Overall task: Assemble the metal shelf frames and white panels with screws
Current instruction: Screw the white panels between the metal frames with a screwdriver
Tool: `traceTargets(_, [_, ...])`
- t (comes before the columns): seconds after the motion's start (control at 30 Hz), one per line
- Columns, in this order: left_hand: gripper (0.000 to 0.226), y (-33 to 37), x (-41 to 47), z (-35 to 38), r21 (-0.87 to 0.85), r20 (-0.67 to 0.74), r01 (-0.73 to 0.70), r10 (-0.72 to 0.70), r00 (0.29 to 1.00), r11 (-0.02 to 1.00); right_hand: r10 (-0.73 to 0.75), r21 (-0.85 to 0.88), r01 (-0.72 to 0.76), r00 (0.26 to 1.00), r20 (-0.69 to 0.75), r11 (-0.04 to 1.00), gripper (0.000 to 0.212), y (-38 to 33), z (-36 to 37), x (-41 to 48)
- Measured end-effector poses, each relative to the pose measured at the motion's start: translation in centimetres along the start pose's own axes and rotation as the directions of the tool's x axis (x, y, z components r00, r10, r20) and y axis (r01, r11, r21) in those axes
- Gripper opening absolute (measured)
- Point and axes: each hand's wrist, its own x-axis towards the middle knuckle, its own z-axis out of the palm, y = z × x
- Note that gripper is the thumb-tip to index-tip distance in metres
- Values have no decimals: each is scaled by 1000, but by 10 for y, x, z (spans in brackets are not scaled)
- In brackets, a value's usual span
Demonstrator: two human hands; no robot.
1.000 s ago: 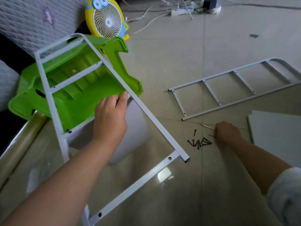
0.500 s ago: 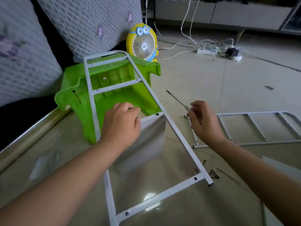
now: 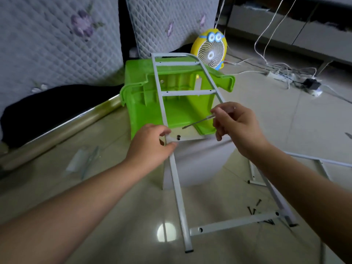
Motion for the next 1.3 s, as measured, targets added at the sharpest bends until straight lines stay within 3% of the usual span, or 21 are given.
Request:
traceTargets(0.13, [23,-2,3,5,-90,-48,91,-96,994,992,-165,-163,160,986,-18,974,16,-12,11,-2])
traceTargets(0.27, [16,-5,4,6,-166,-32,97,-104,994,981,-295,-273,302,953,69,913,17,-20,20,-1])
traceTargets(0.4, [13,-6,4,4,-281,10,129,-131,991,951,-276,-304,306,951,139,902,17,-20,23,4])
traceTargets(0.6, [12,-5,4,1,-296,36,157,-153,988,942,-283,-361,359,927,248,860,18,-24,23,10])
traceTargets(0.77, [7,-7,9,-6,-378,150,276,-236,960,884,-293,-391,434,881,371,811,19,-31,23,12])
traceTargets(0.9, [10,-9,8,-9,-489,236,348,-263,936,800,-237,-413,426,869,434,805,18,-38,23,16])
traceTargets(1.03, [17,-10,6,-12,-532,270,361,-250,930,766,-9,-449,296,843,538,843,21,-58,20,28])
traceTargets(1.17, [18,-10,4,-12,-519,251,346,-247,936,782,119,-574,359,765,633,736,16,-77,25,37])
traceTargets(1.3, [15,-12,3,-10,-473,207,334,-266,942,815,99,-626,474,744,661,619,8,-84,36,40])
